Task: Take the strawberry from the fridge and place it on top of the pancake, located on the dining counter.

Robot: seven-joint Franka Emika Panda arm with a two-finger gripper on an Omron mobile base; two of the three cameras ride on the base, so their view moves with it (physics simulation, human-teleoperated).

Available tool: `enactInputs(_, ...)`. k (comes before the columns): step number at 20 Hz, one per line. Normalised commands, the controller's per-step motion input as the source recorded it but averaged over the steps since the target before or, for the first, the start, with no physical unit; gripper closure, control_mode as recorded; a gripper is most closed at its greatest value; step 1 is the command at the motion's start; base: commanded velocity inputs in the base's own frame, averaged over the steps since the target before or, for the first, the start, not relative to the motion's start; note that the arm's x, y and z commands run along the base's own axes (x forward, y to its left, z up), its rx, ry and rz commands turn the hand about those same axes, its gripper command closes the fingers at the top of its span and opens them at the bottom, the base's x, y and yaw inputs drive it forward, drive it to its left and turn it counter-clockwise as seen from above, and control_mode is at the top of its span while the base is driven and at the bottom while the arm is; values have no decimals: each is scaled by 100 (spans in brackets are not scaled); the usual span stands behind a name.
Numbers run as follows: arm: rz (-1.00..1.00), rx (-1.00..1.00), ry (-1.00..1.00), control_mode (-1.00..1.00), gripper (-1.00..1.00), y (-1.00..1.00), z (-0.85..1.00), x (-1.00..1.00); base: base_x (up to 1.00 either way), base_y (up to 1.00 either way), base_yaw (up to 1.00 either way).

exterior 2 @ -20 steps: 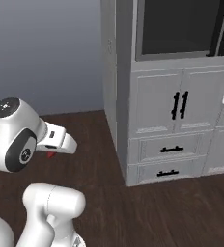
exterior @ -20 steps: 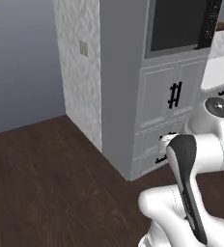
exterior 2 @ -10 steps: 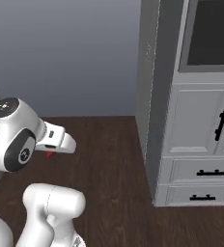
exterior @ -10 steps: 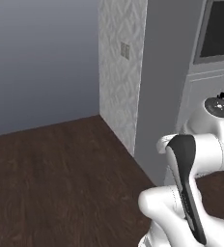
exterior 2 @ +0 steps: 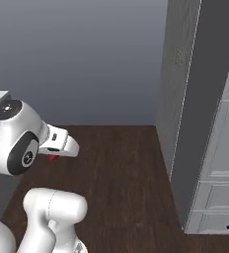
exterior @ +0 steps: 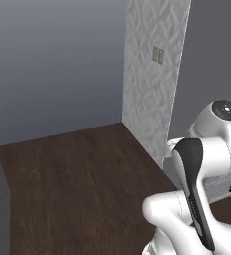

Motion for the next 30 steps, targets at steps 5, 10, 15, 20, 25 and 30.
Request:
enactInputs(5, 0, 0, 0, 100, 100, 0, 0, 0, 67, 45, 42)
enactInputs(10, 0, 0, 0, 100, 100, 0, 0, 0, 89, 0, 19)
enactInputs(15, 0, 0, 0, 100, 100, 0, 0, 0, 87, 19, 3)
enactInputs(20, 0, 0, 0, 100, 100, 0, 0, 0, 86, 27, 1)
enactInputs(25, 0, 0, 0, 100, 100, 0, 0, 0, 97, 8, 3)
enactInputs(30, 0, 0, 0, 100, 100, 0, 0, 0, 88, 36, 0)
